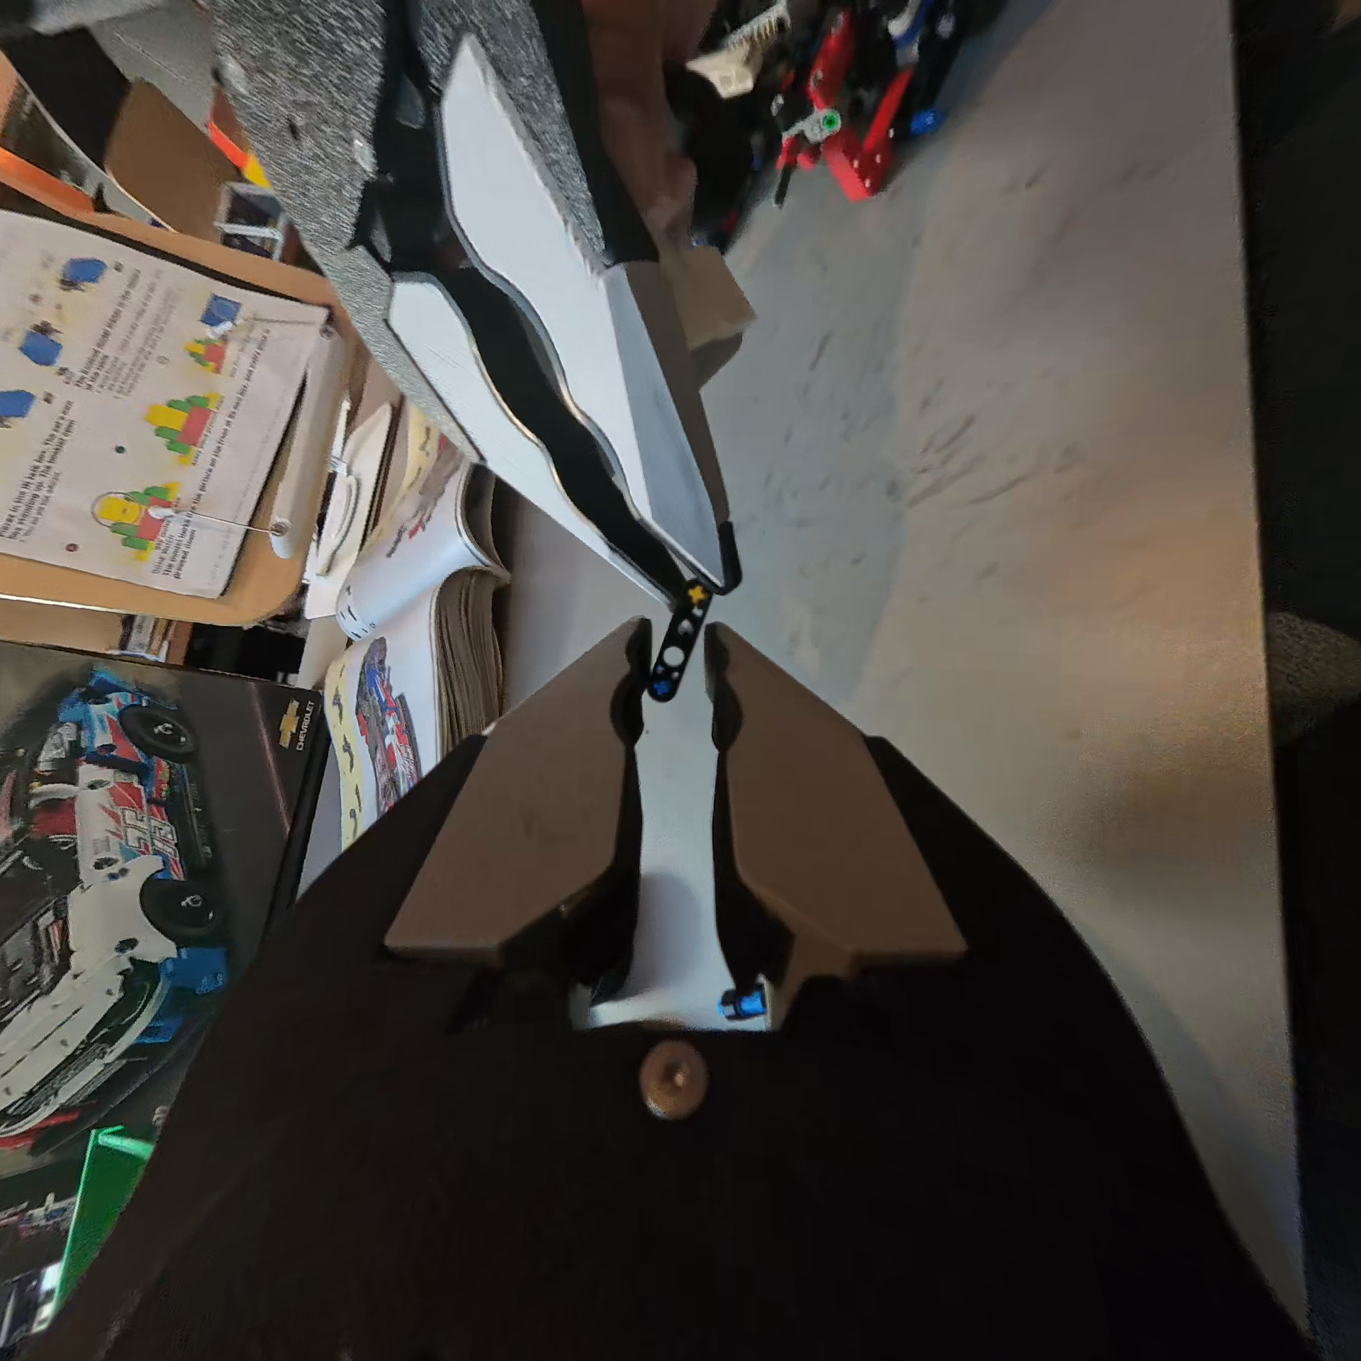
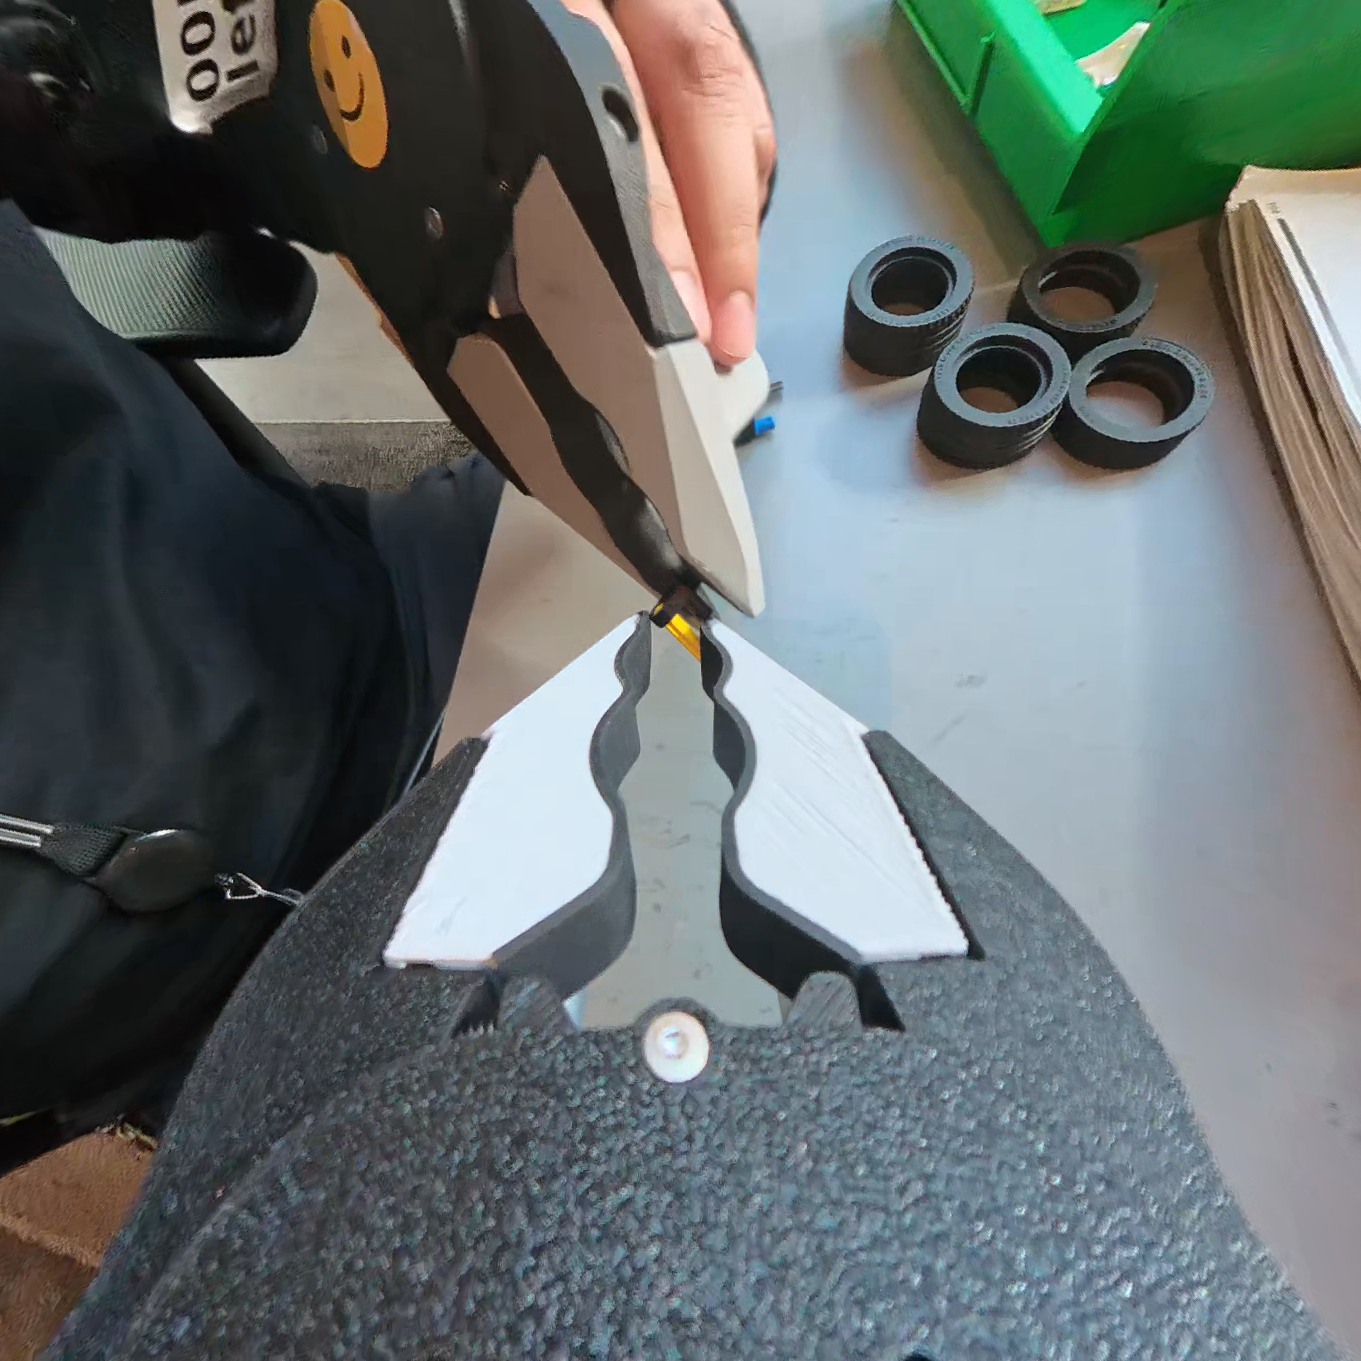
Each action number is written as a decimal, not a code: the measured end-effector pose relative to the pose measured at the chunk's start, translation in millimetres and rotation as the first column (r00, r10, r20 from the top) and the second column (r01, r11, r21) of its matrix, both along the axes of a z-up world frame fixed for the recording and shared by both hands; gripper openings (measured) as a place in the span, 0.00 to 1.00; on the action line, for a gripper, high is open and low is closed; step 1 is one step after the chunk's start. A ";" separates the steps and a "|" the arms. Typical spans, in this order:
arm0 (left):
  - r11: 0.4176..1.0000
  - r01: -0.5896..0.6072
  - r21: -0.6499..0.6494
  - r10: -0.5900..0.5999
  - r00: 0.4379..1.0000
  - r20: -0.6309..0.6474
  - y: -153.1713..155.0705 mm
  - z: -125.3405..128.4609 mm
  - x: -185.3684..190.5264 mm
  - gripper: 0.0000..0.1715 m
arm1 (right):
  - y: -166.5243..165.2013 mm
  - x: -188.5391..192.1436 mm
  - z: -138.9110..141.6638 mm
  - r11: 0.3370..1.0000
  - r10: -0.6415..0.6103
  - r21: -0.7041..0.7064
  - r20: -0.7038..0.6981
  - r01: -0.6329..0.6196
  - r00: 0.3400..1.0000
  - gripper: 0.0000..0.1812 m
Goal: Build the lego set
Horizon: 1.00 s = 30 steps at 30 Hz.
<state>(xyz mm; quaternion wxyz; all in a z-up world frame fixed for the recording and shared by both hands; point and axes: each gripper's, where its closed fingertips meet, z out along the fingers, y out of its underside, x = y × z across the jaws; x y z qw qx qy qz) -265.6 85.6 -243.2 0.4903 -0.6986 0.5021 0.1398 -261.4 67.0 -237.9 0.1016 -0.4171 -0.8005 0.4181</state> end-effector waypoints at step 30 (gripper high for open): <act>0.986 0.110 -0.122 -0.012 0.789 0.615 -16.8 28.9 19.2 0.05 | -2.0 -0.8 28.3 0.835 0.020 0.500 -0.445 0.229 0.895 0.02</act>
